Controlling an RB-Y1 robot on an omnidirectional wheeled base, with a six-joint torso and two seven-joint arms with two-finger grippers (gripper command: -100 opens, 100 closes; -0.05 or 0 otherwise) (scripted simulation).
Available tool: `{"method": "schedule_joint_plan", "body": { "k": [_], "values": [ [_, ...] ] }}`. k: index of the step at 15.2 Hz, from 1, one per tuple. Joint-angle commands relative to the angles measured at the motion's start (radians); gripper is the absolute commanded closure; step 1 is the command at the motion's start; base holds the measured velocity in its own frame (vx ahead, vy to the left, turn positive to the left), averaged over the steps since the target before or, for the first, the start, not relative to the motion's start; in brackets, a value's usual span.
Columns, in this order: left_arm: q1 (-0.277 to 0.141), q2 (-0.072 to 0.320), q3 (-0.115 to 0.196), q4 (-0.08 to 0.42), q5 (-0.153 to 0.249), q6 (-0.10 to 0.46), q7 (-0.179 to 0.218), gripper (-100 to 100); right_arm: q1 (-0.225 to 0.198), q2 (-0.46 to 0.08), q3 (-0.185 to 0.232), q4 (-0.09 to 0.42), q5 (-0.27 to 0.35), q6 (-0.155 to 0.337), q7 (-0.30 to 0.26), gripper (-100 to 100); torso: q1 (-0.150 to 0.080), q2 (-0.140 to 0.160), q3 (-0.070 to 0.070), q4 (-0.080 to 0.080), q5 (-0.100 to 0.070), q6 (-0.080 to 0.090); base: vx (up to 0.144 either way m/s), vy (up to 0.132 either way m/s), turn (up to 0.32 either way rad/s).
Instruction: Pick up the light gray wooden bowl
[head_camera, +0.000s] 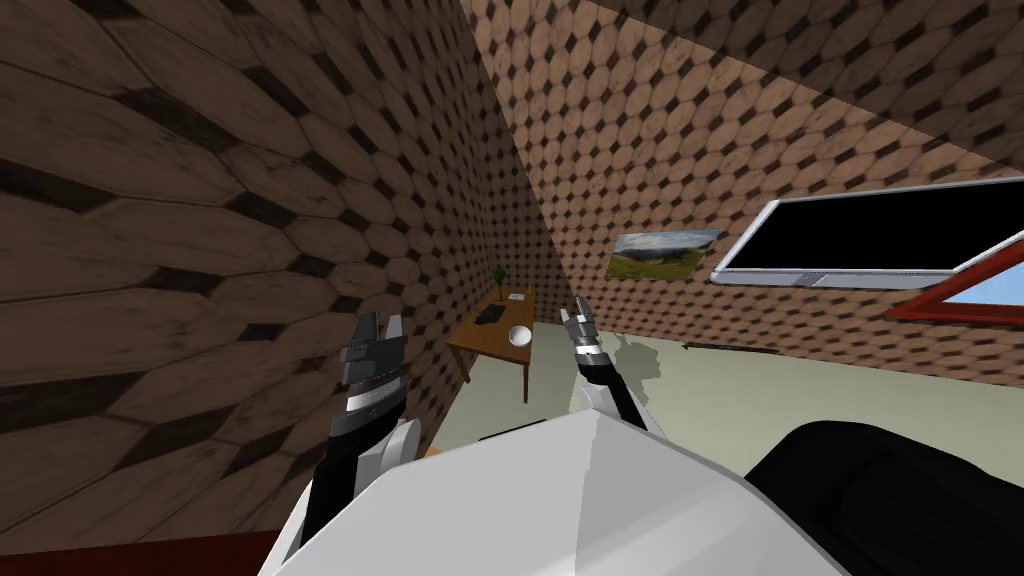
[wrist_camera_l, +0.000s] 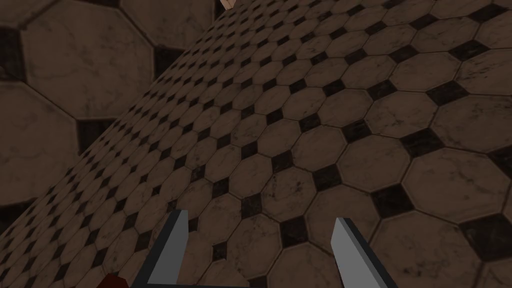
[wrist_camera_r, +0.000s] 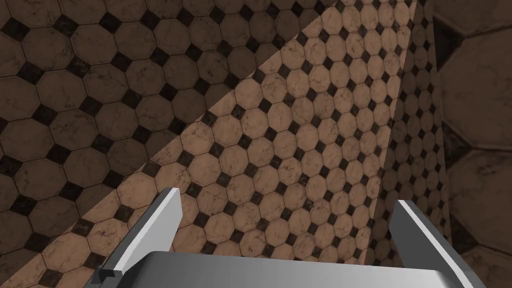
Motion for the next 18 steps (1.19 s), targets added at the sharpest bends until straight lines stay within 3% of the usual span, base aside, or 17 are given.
{"method": "schedule_joint_plan", "body": {
  "k": [1, 3, 8, 11, 13, 15, 17, 18],
  "values": [
    [0.0, 0.0, 0.0, 0.0, 0.0, 0.0, 0.0, 0, 0.003, -0.046, 0.013, 0.023, 0.007, -0.001, 0.003, -100, 0.0, 0.0, 0.0, 0.0, 0.0, 0.0, -0.025, 0.013, 0.09],
    [0.0, 0.0, 0.0, 0.0, 0.0, 0.0, 0.0, 0, 0.005, -0.068, 0.021, 0.039, 0.011, -0.002, 0.005, -100, 0.001, 0.002, 0.001, 0.0, 0.0, 0.0, -0.043, 0.025, 0.096],
    [0.0, 0.0, 0.0, 0.0, 0.0, 0.0, 0.0, 0, 0.015, -0.18, 0.072, 0.142, 0.038, -0.006, 0.018, -100, 0.005, 0.006, 0.003, 0.001, 0.001, 0.0, -0.078, 0.064, 0.166],
    [0.0, 0.0, 0.0, 0.0, 0.0, 0.0, 0.0, 0, 0.018, -0.211, 0.089, 0.177, 0.046, -0.007, 0.022, -100, 0.004, 0.006, 0.003, 0.001, 0.001, 0.0, -0.061, 0.055, 0.142],
    [0.0, 0.0, 0.0, 0.0, 0.0, 0.0, 0.0, 0, 0.025, -0.269, 0.128, 0.239, 0.064, -0.009, 0.034, -100, 0.003, 0.005, 0.003, 0.001, 0.001, -0.001, -0.061, 0.062, 0.243],
    [0.0, 0.0, 0.0, 0.0, 0.0, 0.0, 0.0, 0, 0.028, -0.307, 0.149, 0.281, 0.074, -0.01, 0.04, -100, 0.004, 0.005, 0.003, 0.001, 0.001, 0.0, -0.056, 0.065, 0.198],
    [0.0, 0.0, 0.0, 0.0, 0.0, 0.0, 0.0, 0, 0.028, -0.31, 0.149, 0.3, 0.074, -0.01, 0.04, -100, 0.004, 0.004, 0.002, 0.001, 0.001, 0.0, -0.03, 0.048, 0.099],
    [0.0, 0.0, 0.0, 0.0, 0.0, 0.0, 0.0, 0, 0.031, -0.343, 0.172, 0.339, 0.084, -0.011, 0.047, -100, 0.003, 0.003, 0.002, 0.001, 0.001, 0.0, -0.025, 0.038, 0.144]
  ]
}}
